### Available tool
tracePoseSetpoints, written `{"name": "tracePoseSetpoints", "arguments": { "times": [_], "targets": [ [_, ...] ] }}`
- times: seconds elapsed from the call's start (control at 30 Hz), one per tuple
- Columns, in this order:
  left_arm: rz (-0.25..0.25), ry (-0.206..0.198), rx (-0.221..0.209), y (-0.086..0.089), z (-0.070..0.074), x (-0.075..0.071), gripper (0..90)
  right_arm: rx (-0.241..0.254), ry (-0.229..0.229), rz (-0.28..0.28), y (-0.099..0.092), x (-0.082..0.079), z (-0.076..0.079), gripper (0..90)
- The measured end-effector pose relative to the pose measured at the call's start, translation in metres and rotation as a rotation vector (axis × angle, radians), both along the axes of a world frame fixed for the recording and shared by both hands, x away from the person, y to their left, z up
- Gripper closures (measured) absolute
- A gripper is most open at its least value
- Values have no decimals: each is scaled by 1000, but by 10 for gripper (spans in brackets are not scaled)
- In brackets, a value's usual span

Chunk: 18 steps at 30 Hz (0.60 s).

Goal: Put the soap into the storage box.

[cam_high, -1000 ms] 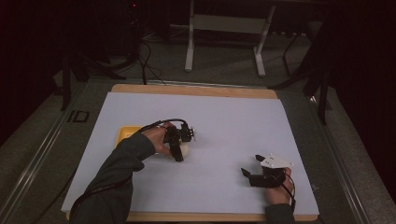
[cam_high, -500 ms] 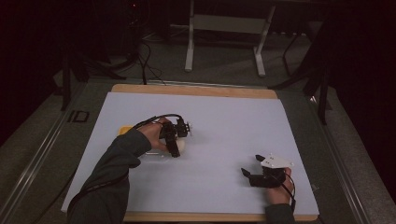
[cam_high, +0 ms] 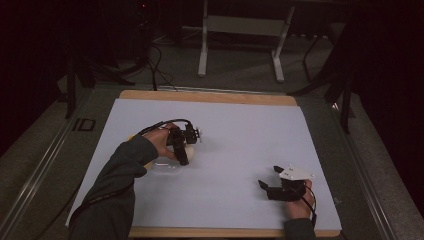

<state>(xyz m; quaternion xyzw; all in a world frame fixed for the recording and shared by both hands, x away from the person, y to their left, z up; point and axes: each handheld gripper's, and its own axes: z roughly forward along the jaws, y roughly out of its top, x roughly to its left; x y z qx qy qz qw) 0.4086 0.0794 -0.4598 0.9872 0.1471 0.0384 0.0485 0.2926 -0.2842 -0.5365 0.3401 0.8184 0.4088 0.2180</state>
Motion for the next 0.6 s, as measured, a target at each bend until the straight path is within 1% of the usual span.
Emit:
{"name": "tracePoseSetpoints", "arguments": {
  "times": [0.33,0.57,0.6],
  "targets": [
    [20,1,-6,6,1,2,252,1,-2,-1,0,0,0,188],
    [44,4,-13,15,2,4,253,2,-2,-1,0,0,0,188],
    [54,5,-16,16,3,4,252,2,-2,-1,0,0,0,188]
  ]
}}
